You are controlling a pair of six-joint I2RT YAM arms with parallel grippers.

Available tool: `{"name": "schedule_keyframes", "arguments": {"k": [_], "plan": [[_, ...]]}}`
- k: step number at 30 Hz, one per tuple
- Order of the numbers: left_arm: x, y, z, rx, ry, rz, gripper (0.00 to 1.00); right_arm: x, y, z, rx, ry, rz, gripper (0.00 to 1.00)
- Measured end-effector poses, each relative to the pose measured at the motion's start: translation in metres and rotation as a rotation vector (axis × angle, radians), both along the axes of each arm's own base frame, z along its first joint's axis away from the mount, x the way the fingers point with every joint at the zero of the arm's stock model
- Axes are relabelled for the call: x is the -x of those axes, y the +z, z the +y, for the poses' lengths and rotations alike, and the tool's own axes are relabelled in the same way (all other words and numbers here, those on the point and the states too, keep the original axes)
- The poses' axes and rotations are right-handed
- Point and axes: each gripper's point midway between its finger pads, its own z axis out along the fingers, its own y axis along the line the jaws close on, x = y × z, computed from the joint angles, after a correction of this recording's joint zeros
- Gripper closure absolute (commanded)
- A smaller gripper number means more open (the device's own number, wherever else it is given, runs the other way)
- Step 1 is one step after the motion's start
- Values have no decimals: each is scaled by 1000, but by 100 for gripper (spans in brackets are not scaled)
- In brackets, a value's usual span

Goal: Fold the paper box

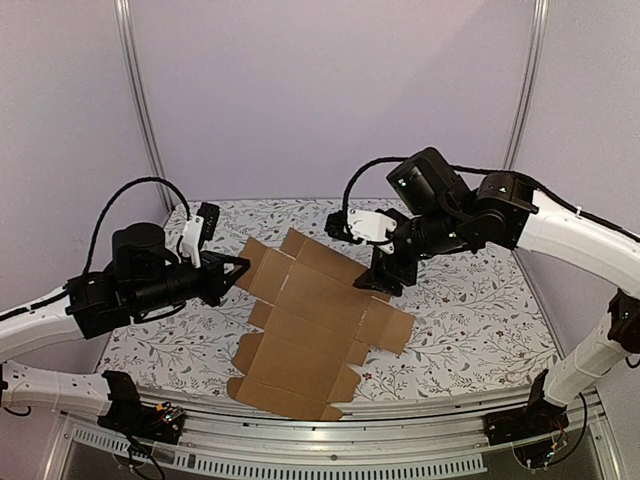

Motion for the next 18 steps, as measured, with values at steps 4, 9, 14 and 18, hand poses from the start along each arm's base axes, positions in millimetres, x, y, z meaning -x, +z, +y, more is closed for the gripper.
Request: {"name": "schedule_keyframes", "arguments": {"k": [4, 9, 14, 18], "plan": [[-1, -11, 10, -75, 26, -5, 100, -1, -15, 12, 23, 80, 25, 20], [1, -8, 18, -92, 38, -37, 100, -4, -20, 29, 4, 145, 50, 22], [5, -19, 23, -108, 27, -58, 100, -21, -28, 46, -8, 140, 75, 23], [9, -20, 24, -110, 13, -85, 100, -43, -42, 50, -9, 113, 113, 23]]}}
